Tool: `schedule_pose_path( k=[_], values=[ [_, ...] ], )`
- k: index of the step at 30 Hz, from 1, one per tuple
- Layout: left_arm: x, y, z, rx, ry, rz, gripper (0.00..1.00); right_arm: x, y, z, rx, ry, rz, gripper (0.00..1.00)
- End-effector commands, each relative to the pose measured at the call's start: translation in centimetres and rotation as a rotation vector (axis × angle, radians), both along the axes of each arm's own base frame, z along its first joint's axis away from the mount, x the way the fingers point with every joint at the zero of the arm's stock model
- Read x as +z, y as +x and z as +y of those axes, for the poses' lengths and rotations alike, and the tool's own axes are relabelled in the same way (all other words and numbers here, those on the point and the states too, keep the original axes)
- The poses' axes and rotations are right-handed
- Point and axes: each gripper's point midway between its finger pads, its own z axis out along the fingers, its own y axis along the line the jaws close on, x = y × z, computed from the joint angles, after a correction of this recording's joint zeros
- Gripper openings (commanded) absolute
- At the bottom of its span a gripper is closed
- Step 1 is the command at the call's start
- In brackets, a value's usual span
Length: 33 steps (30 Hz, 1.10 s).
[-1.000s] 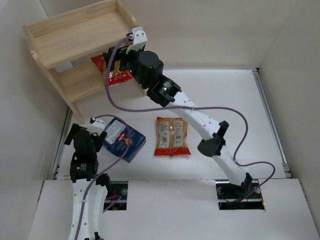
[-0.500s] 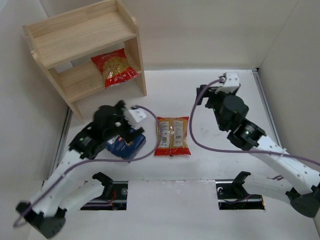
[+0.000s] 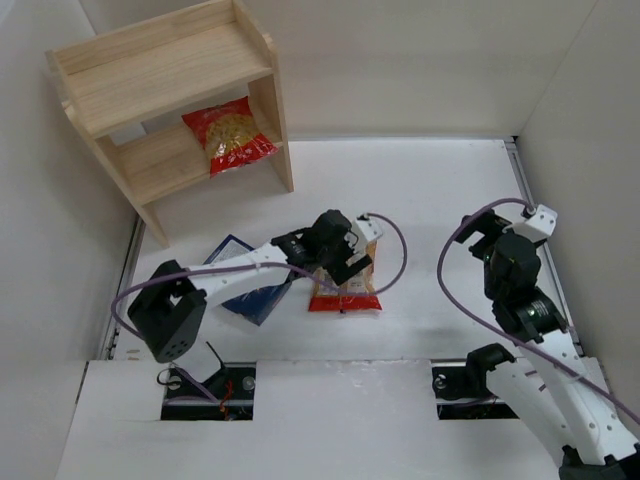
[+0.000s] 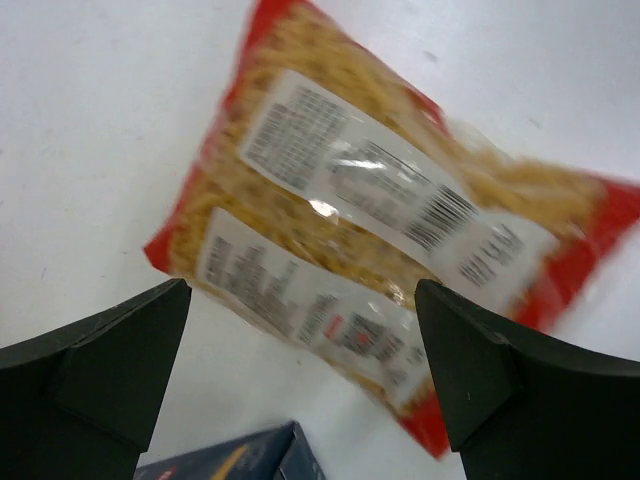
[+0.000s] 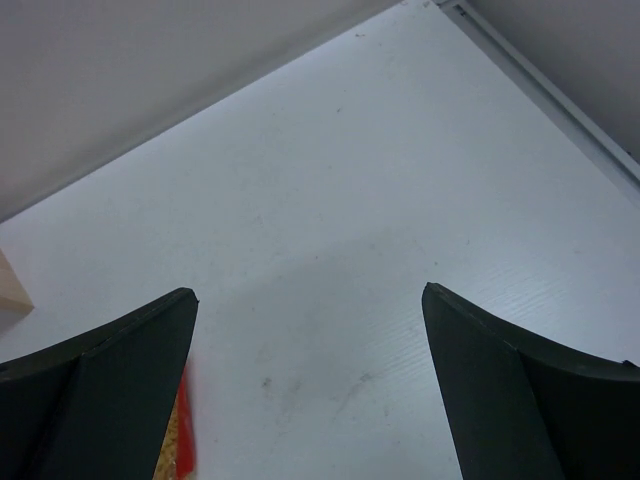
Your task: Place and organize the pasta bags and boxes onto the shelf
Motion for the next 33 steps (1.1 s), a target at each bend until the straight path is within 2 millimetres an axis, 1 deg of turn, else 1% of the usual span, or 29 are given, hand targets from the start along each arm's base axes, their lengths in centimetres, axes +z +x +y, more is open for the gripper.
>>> schedule_pose_path(
  k=[1, 2, 3, 5, 6, 8, 9, 11, 13, 15, 17, 20, 22, 23, 24, 26, 27, 28, 29, 31, 33],
  values=[
    [2.3, 2.8, -2.1, 0.142, -0.169, 0.026, 0.95, 1.2, -0.8, -0.3, 0.008, 0.049, -0.060, 1.00],
    [1.6, 2.3, -2.0, 0.138, -0.159, 0.066, 0.94, 1.4, -0.9, -0.4, 0.009, 0.046, -0.066, 1.00],
    [0.8, 1.4, -2.1, 0.123, -0.152, 0.120, 0.94, 1.5, -1.1, -0.7, 0.005, 0.041, -0.072, 1.00],
    [-0.3, -1.3, -2.3, 0.065, -0.150, 0.240, 0.94, 1.7, -1.4, -1.1, -0.004, 0.032, -0.079, 1.00],
    [-0.8, -3.1, -2.3, 0.025, -0.148, 0.315, 0.93, 1.8, -1.4, -1.3, -0.010, 0.030, -0.083, 1.00],
    [-1.4, -4.4, -2.0, 0.012, -0.139, 0.367, 0.93, 1.8, -1.4, -1.5, -0.016, 0.026, -0.083, 1.00],
    [-1.8, -4.4, -1.8, 0.029, -0.127, 0.371, 0.92, 1.9, -1.4, -1.4, -0.016, 0.027, -0.086, 1.00],
    [-3.2, -3.1, -1.0, 0.113, -0.105, 0.377, 0.91, 2.2, -1.1, -1.2, -0.008, 0.029, -0.096, 1.00],
    [-4.4, -1.3, -0.4, 0.202, -0.091, 0.392, 0.87, 2.8, -1.0, -1.0, -0.002, 0.035, -0.116, 1.00],
    [-5.6, -0.6, -0.2, 0.234, -0.066, 0.398, 0.85, 3.2, -0.9, -0.8, 0.008, 0.038, -0.135, 1.00],
    [-7.0, -0.4, -0.3, 0.247, -0.022, 0.389, 0.84, 3.8, -1.0, -0.7, 0.013, 0.042, -0.156, 1.00],
    [-8.6, -1.4, -1.6, 0.211, 0.019, 0.390, 0.83, 4.7, -1.1, -0.6, 0.021, 0.044, -0.185, 1.00],
    [-9.8, -2.1, -2.1, 0.193, 0.042, 0.385, 0.75, 5.3, -1.3, -0.6, 0.022, 0.043, -0.206, 1.00],
    [-10.4, -2.4, -2.0, 0.191, 0.056, 0.395, 0.70, 5.5, -1.5, -0.7, 0.019, 0.044, -0.216, 1.00],
    [-11.0, -2.7, -1.8, 0.190, 0.069, 0.410, 0.63, 5.9, -1.7, -0.8, 0.016, 0.046, -0.229, 1.00],
    [-11.8, -2.8, -1.0, 0.209, 0.096, 0.418, 0.34, 6.3, -2.0, -1.1, 0.010, 0.049, -0.249, 1.00],
    [-12.1, -2.9, -0.4, 0.218, 0.108, 0.420, 0.16, 6.6, -2.2, -1.2, 0.005, 0.050, -0.262, 1.00],
    [-12.3, -2.8, 0.2, 0.236, 0.124, 0.414, 0.04, 6.8, -2.4, -1.3, 0.000, 0.050, -0.277, 1.00],
    [-12.2, -2.7, 0.6, 0.244, 0.132, 0.405, 0.00, 6.9, -2.5, -1.5, -0.004, 0.049, -0.287, 1.00],
    [-11.2, -2.3, 1.2, 0.255, 0.122, 0.379, 0.00, 7.2, -2.6, -1.6, -0.006, 0.048, -0.309, 1.00],
    [-8.9, -1.1, 1.5, 0.263, 0.085, 0.324, 0.00, 7.3, -2.7, -1.6, -0.006, 0.047, -0.318, 1.00]
  ],
)
